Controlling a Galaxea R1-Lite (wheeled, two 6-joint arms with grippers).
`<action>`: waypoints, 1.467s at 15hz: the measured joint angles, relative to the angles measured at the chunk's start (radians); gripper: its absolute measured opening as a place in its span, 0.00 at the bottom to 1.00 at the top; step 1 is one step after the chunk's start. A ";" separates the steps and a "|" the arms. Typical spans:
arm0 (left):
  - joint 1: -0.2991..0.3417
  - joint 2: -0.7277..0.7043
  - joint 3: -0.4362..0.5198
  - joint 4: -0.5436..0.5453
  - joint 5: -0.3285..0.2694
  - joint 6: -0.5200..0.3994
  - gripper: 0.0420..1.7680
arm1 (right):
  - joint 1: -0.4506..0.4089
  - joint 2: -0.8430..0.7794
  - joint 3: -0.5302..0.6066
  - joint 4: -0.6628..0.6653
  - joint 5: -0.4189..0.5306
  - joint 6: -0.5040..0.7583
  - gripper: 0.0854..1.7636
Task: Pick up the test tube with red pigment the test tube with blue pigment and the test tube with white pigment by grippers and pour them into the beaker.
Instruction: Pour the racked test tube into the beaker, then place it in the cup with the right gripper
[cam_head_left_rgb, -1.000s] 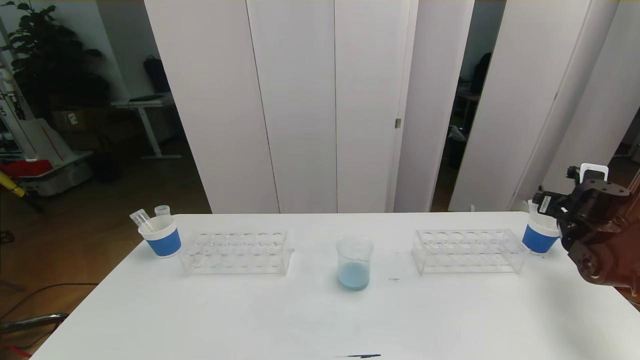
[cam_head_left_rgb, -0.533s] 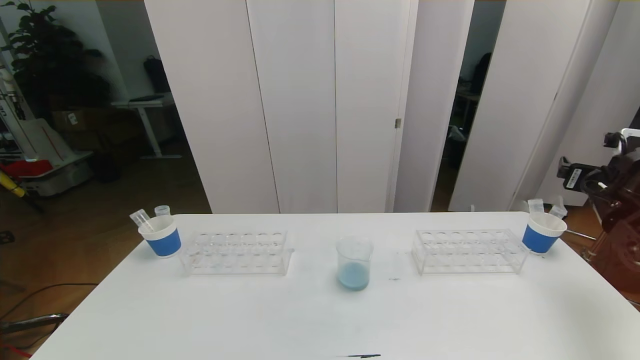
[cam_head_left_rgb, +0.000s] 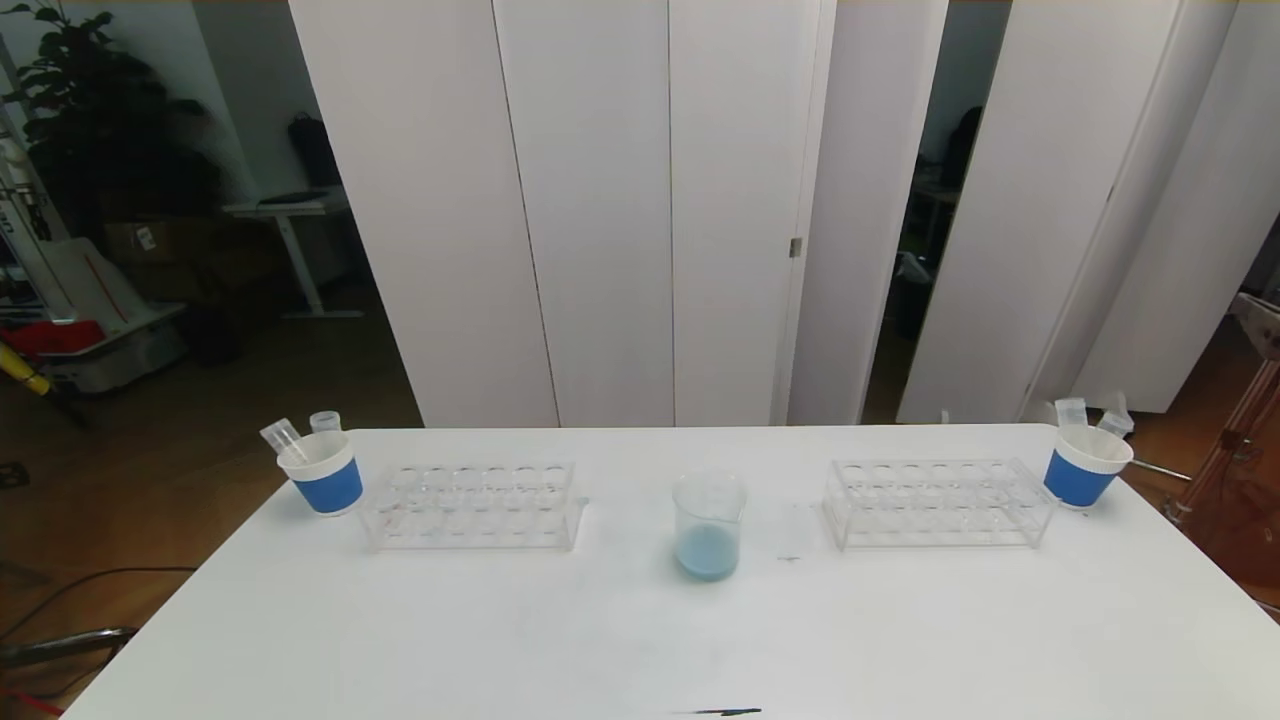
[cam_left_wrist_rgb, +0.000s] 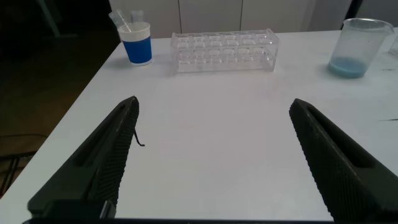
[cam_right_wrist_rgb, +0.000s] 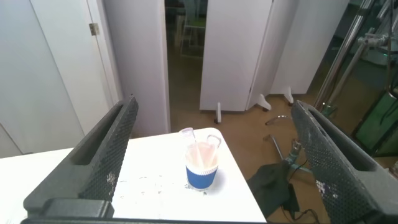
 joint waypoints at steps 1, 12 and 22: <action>0.000 0.000 0.000 0.000 0.000 0.000 0.98 | -0.014 -0.091 0.037 0.056 0.029 0.002 0.99; 0.000 0.000 0.000 0.000 0.000 0.000 0.98 | 0.197 -1.003 0.283 0.711 0.070 0.008 0.99; 0.000 0.000 0.000 0.000 0.000 0.000 0.98 | 0.285 -1.377 0.606 0.806 0.063 0.011 0.99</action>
